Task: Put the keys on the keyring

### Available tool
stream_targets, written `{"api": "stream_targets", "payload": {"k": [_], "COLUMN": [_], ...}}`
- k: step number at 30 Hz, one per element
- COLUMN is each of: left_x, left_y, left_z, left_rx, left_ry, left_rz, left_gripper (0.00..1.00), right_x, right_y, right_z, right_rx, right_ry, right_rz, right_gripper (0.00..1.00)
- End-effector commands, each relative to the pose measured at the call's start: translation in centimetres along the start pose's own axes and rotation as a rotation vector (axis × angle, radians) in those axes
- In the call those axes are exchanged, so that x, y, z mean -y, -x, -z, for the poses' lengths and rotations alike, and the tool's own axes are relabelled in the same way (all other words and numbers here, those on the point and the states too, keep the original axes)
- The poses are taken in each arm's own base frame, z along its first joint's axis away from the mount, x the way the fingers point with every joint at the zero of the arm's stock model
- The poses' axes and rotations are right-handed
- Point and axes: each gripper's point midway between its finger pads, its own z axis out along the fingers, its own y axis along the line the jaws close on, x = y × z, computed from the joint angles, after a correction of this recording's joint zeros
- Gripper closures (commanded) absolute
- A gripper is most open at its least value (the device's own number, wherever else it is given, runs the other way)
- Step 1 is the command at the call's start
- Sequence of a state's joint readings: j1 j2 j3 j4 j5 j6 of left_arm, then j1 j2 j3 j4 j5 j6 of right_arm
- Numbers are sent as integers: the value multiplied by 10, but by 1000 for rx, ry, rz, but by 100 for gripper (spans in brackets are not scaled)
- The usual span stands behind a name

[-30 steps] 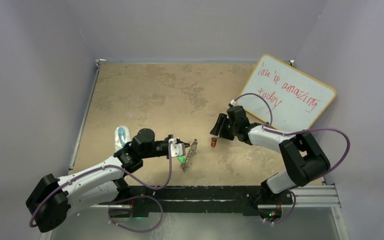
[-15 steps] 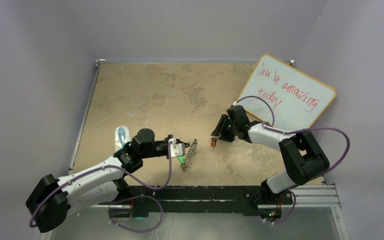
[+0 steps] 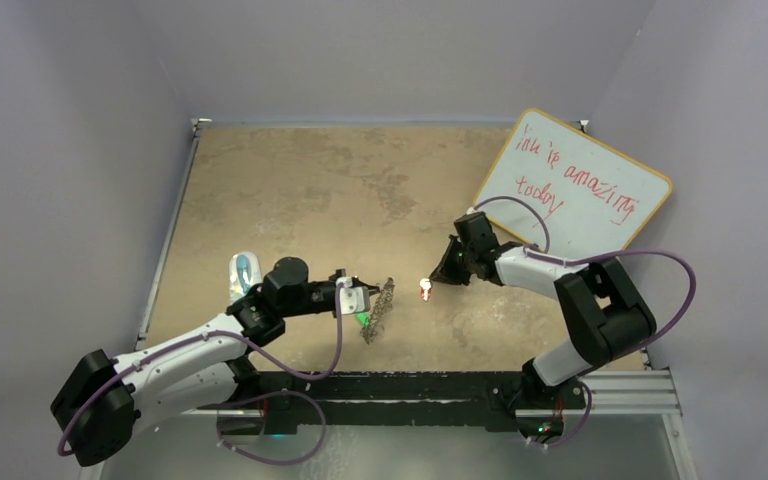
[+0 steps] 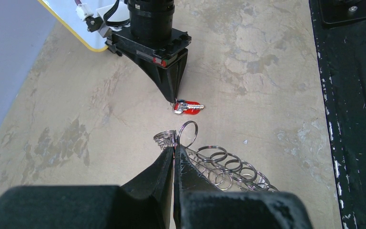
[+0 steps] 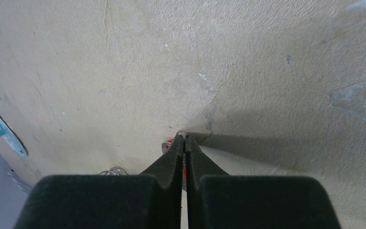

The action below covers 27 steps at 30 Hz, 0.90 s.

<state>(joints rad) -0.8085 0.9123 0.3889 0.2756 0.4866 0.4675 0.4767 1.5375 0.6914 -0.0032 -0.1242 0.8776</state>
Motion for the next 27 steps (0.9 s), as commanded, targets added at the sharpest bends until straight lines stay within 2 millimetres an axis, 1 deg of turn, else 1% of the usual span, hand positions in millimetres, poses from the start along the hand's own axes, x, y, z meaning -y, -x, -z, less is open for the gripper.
{"api": "stream_targets", "payload": {"k": [1, 4, 6, 9, 12, 16, 17, 20, 24, 27], "left_x": [-4, -5, -4, -4, -4, -4, -4, -2, -1, -1], "left_y": [18, 18, 17, 17, 18, 20, 20, 21, 22, 23], "left_z": [-1, -1, -1, -2, -2, -3, -4, -4, -4, -4], "left_rx": [55, 54, 51, 55, 61, 72, 75, 86, 95, 103], "left_ry": [7, 10, 8, 6, 9, 5, 3, -3, -5, 0], "left_rz": [-39, -38, -35, -35, -34, -37, -39, -43, -47, -47], "left_gripper": [100, 100, 100, 100, 100, 100, 100, 100, 100, 100], "right_x": [1, -6, -14, -25, -44, -73, -83, -105, -122, -129], "right_y": [1, 13, 23, 46, 53, 50, 48, 36, 24, 14], "right_z": [7, 15, 21, 33, 48, 73, 80, 101, 121, 128], "right_rx": [1, 43, 76, 160, 194, 226, 237, 254, 276, 273], "right_ry": [-18, -10, 10, 20, 93, 261, 318, 466, 560, 598], "right_rz": [-2, 68, 147, 259, 374, 528, 565, 668, 796, 856], "right_gripper": [100, 100, 100, 100, 100, 100, 100, 100, 100, 100]}}
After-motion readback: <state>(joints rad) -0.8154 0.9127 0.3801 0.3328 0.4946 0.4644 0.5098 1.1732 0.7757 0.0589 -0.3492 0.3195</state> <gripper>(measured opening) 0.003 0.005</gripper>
